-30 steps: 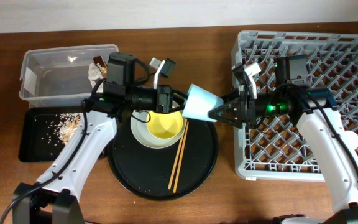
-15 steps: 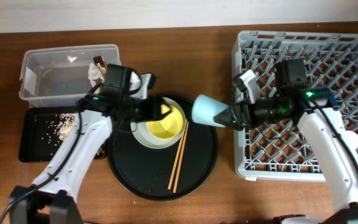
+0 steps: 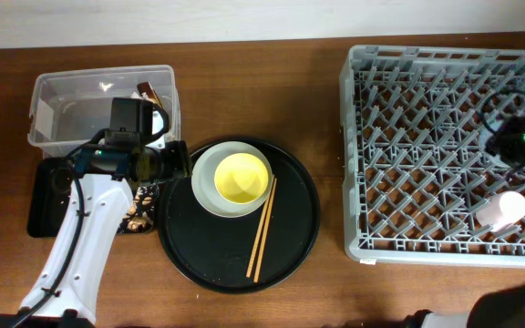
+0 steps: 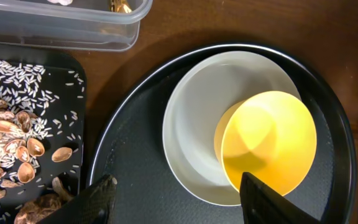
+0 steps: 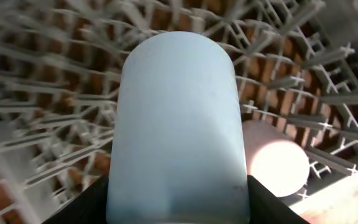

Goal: Sort waste into correct bins and load items into the dishwasher rack
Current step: 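Place the blue cup upside down in the dish rack with right gripper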

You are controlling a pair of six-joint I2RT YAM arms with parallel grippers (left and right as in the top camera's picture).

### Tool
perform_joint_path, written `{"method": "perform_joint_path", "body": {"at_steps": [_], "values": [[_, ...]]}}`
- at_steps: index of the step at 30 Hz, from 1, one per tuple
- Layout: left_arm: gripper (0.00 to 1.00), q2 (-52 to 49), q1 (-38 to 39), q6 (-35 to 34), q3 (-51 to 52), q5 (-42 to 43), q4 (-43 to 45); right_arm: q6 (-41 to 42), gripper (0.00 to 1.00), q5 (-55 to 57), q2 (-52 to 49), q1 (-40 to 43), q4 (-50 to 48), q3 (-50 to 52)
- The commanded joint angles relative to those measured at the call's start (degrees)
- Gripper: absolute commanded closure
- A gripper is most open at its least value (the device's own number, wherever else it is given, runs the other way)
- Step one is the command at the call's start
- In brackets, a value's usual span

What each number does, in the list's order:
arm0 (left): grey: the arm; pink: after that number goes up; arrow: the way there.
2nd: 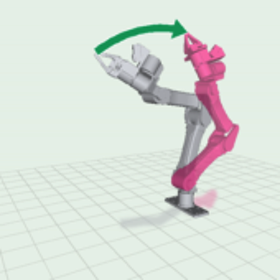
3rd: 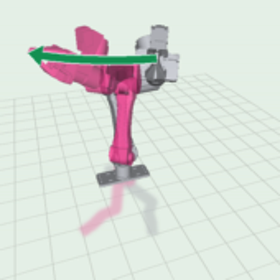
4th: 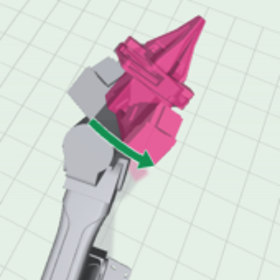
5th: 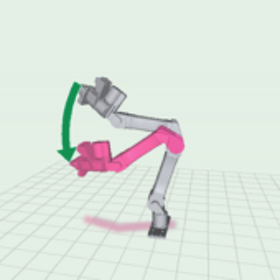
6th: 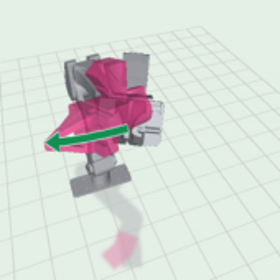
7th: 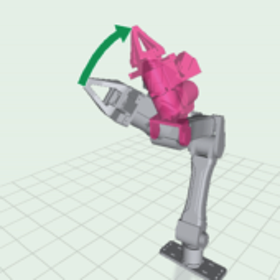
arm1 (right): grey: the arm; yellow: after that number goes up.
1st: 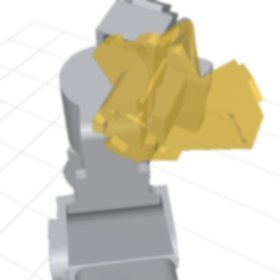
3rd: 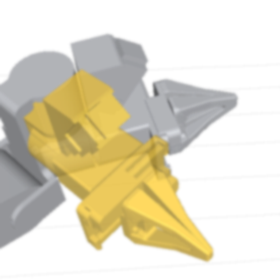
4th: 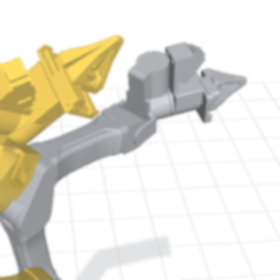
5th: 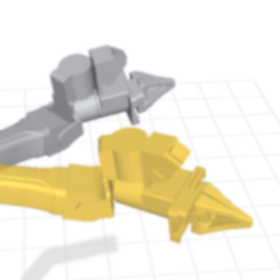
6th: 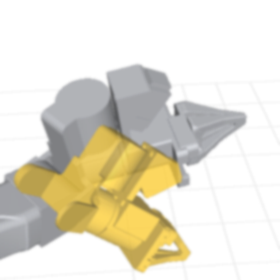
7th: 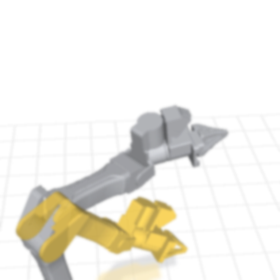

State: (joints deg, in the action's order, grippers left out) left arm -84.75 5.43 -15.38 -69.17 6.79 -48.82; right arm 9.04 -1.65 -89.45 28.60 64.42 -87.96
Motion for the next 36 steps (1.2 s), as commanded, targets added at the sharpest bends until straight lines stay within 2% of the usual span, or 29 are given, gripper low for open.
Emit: {"method": "perform_joint_path", "body": {"at_steps": [1, 6, 8, 18, 20, 21, 23, 30, 31, 32, 36], "values": [[0.37, 1.0, -0.1, 0.9, -0.2, -0.6, -0.4, 1.1, 0.55, 1.7, -4.5, 0.8, 0.4, -1.0], [0.37, 1.0, -0.1, 0.9, -0.2, -0.6, -0.8, 1.1, 0.54, 1.7, -10.3, 0.9, 3.6, -1.0], [0.37, 1.0, -0.1, 0.9, -0.2, -0.6, -0.8, 0.9, 0.41, 1.7, -11.4, 0.8, 4.1, -1.0], [0.37, 1.0, -0.1, 0.9, -0.2, -0.6, -1.0, 0.9, 0.4, -1.0, -11.5, 0.7, 2.2, -1.0], [0.37, 1.0, -0.1, 0.9, -0.2, -0.6, -1.0, 0.9, 0.23, -4.2, -11.5, 0.7, -0.4, -1.0], [0.37, 1.0, -0.1, 0.9, -0.2, -0.6, -1.0, 0.9, 0.23, -5.8, -11.4, 0.7, -2.1, -1.0], [0.37, 1.0, -0.1, 0.9, -0.2, -0.6, -1.1, 0.9, 0.12, -7.1, -11.4, 0.7, -4.5, -1.0], [0.37, 1.0, -0.1, 0.9, -0.2, -0.6, -1.2, 0.8, 0.11, -13.5, -9.9, 0.7, -1.6, -4.0], [0.36, 1.0, -0.1, 0.9, -0.2, -0.6, -1.2, -0.2, 0.11, -16.4, -9.0, 0.6, 0.0, -4.0], [0.32, 1.0, -0.1, 0.9, -0.2, -0.6, -1.2, -3.2, 0.11, -20.0, -8.3, 0.0, 2.5, -4.0], [0.28, 1.0, -0.1, 1.0, -0.2, -0.7, -2.5, -7.5, 0.12, -23.7, -8.0, -6.1, 7.1, -4.0]]}}
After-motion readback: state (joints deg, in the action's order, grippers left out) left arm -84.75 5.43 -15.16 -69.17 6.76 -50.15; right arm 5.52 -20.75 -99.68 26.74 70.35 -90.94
